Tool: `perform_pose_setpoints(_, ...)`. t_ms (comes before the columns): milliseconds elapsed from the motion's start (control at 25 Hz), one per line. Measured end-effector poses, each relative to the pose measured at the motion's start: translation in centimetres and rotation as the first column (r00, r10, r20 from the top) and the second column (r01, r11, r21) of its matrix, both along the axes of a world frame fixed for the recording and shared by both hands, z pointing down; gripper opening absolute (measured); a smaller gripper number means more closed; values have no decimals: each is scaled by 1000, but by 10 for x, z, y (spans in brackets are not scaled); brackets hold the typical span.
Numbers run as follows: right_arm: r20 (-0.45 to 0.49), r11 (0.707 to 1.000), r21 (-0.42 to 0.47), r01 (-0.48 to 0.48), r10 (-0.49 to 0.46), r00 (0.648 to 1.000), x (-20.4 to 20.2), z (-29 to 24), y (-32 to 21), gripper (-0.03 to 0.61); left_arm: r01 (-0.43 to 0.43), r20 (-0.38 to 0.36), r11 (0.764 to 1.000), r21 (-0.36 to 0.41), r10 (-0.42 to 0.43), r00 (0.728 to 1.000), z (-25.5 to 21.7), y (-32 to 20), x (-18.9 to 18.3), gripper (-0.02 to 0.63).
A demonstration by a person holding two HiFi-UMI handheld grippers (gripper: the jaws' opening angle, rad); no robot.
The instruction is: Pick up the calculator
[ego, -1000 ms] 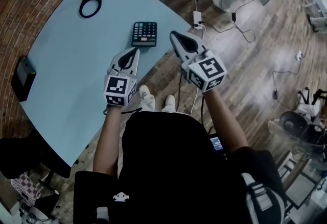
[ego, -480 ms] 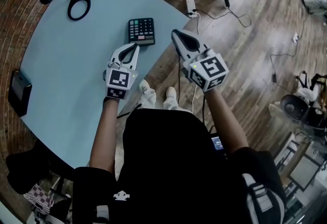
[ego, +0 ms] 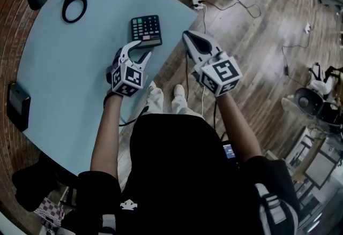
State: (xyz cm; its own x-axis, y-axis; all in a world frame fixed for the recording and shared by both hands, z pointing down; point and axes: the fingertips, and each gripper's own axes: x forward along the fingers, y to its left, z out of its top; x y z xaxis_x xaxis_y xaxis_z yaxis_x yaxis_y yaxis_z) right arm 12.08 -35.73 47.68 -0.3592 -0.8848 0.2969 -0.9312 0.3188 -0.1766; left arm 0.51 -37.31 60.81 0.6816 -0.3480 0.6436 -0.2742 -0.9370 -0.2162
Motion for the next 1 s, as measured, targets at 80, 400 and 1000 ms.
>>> perform_pose_setpoints(80,5,1000,-15,-8,8,1000,1,4,0,5,-49,60,998,37,47,997,9,-1,3,190)
perform_pose_setpoints(400,0,998,-58,-20,20,1000,2,19,4,5,-227,246,963,143,188,951,40,-5,13,207)
perform_pose_setpoints(1000,1,996,-84,-14,14,1000,5,29,8,5,-258,326,954,151,198,924,61,-11,15,138)
